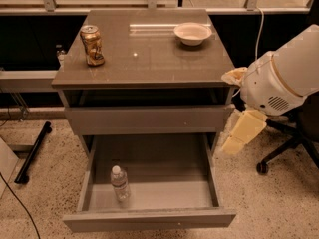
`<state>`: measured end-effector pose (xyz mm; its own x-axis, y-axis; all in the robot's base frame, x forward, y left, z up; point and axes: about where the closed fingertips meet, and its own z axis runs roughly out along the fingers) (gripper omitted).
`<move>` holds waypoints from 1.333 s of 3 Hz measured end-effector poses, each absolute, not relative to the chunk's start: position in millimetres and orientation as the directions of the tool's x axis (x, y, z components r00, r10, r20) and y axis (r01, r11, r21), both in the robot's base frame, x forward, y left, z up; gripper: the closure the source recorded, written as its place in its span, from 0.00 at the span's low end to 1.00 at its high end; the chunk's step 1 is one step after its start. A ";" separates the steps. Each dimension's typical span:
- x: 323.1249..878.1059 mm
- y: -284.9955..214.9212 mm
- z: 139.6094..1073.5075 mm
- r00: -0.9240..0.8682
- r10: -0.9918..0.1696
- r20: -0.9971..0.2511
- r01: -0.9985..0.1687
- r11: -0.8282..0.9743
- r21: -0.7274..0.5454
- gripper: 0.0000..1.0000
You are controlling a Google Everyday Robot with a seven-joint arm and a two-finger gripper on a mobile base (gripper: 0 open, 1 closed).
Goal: Pick water bottle from middle drawer and place on counter
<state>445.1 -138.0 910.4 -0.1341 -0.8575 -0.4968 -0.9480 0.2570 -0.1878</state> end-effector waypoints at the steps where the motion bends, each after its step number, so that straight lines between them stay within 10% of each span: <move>1: 444.2 -132.5 895.7 -0.154 -0.858 -0.490 -0.947 0.270 -0.176 0.00; 4: 463.4 -81.1 808.0 -0.131 -0.817 -0.562 -0.966 0.233 -0.114 0.00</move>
Offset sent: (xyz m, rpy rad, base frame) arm 0.0110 0.0373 -0.0771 0.0618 0.0575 0.0012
